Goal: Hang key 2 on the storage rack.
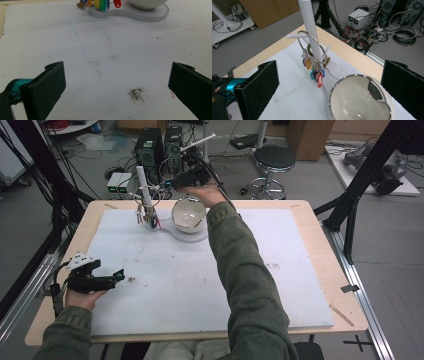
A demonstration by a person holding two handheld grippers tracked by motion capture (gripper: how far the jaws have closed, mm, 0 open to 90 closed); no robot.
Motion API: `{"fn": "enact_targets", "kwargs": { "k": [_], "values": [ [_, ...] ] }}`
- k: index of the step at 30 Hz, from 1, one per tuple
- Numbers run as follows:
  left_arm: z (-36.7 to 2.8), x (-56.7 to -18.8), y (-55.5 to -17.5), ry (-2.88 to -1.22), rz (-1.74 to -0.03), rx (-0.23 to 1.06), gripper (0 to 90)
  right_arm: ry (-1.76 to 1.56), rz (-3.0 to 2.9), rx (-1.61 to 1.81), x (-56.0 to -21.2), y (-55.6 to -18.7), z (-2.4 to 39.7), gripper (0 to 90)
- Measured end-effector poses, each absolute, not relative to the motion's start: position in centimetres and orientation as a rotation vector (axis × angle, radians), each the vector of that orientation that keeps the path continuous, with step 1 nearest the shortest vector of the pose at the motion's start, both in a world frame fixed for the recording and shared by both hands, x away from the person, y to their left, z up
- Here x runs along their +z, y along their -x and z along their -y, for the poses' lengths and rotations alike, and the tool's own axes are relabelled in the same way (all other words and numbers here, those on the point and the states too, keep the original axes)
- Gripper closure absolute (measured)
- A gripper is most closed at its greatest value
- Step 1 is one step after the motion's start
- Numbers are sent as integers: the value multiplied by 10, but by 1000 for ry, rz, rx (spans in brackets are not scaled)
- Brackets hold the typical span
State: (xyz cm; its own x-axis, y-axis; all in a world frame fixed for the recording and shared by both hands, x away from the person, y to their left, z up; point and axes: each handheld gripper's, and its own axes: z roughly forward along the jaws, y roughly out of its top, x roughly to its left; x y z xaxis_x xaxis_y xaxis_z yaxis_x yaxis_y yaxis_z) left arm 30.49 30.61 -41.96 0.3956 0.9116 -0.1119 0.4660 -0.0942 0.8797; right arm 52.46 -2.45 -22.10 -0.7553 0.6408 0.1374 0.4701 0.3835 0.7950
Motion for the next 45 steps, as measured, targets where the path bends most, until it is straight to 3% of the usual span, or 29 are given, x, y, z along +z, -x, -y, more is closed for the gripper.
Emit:
{"fn": "enact_targets", "kwargs": {
  "k": [14, 45],
  "values": [
    [-306, -419, -305, -1727, -1216, 601, 17, -1030, -2397, 1306, -229, -508, 67, 9],
    [-306, -419, -304, -1739, -1215, 604, 17, -1153, -2290, 1295, -285, -470, 140, 9]
  ]
}}
